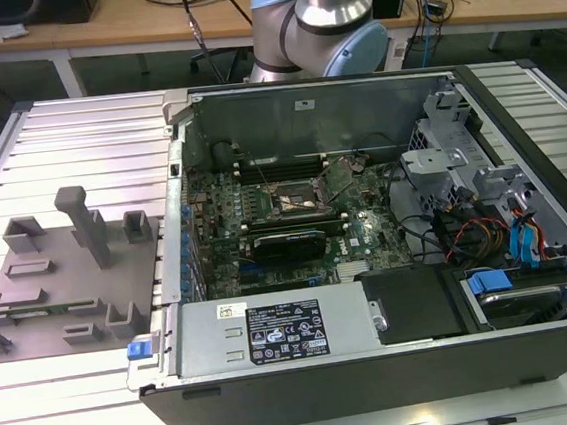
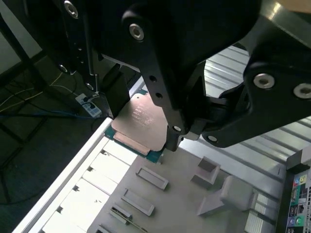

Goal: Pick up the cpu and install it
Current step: 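Pick up the cpu and move it towards the insertion slot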

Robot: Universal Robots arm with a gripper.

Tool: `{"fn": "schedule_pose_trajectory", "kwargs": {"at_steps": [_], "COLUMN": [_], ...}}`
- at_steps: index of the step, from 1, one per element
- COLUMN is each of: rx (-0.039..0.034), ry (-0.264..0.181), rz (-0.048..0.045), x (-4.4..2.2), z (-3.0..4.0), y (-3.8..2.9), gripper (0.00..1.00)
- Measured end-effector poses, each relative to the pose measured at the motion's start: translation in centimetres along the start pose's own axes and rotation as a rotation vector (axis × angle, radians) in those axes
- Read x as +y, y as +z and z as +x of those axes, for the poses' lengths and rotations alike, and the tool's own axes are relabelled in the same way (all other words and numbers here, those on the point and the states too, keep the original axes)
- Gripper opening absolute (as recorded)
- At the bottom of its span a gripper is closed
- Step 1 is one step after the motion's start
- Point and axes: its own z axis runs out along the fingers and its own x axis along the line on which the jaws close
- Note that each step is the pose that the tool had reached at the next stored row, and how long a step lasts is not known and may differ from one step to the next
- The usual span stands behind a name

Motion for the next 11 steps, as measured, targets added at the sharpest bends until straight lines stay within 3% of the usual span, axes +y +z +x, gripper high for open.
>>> {"fn": "schedule_pose_trajectory", "kwargs": {"at_steps": [8,11], "rx": [0.0001,-0.0002], "ry": [0.0,0.0], "rz": [0.0,-0.0001], "x": [0.27,0.29], "z": [-0.08,-0.08], "y": [-3.07,-3.42], "gripper": [0.55,0.55]}}
